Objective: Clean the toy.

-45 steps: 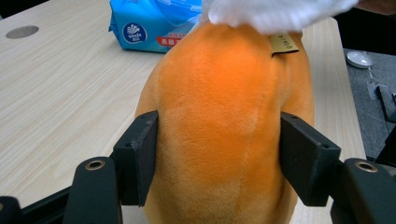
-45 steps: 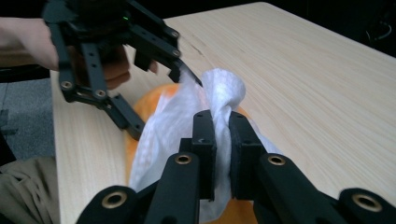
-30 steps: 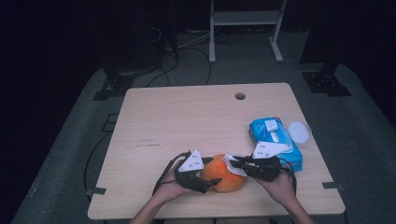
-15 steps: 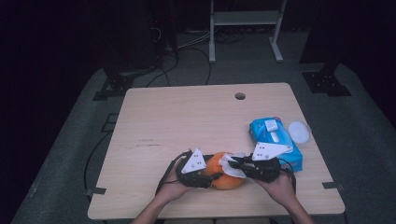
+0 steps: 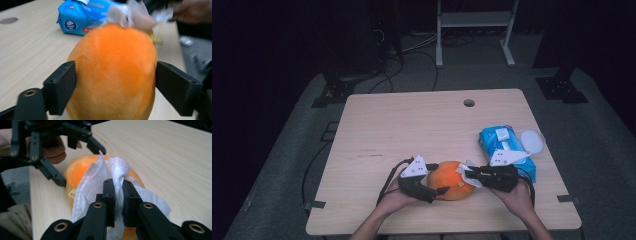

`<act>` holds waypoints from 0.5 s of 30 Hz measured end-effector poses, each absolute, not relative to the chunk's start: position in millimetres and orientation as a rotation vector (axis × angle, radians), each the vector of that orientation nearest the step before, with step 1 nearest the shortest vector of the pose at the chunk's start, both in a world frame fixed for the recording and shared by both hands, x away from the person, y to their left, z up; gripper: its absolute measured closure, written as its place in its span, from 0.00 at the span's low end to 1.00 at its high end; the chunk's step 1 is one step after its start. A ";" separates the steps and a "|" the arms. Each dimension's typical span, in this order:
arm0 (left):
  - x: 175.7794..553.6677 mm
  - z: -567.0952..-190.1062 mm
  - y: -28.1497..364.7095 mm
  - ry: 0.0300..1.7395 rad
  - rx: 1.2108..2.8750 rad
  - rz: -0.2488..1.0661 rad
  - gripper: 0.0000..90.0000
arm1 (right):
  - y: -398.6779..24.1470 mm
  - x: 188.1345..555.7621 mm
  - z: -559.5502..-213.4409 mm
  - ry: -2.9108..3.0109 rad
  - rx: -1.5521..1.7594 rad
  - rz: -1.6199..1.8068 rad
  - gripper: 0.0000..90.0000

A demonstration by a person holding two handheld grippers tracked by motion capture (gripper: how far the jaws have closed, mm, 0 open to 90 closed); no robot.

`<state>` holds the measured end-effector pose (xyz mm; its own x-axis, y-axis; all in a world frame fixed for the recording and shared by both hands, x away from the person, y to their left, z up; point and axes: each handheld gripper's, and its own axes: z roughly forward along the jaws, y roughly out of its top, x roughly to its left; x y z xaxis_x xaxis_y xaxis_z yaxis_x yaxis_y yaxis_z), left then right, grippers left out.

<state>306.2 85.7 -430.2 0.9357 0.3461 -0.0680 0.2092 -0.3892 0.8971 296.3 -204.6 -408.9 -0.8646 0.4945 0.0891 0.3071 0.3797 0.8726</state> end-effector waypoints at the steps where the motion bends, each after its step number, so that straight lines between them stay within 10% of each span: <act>1: 307.8 -430.2 86.7 0.420 1.980 0.138 0.16 | -203.4 296.3 -409.4 2.465 0.714 1.489 0.91; 15: 305.5 -435.6 86.5 0.396 2.017 0.156 0.36 | -167.8 277.4 -397.3 2.457 0.538 1.450 0.91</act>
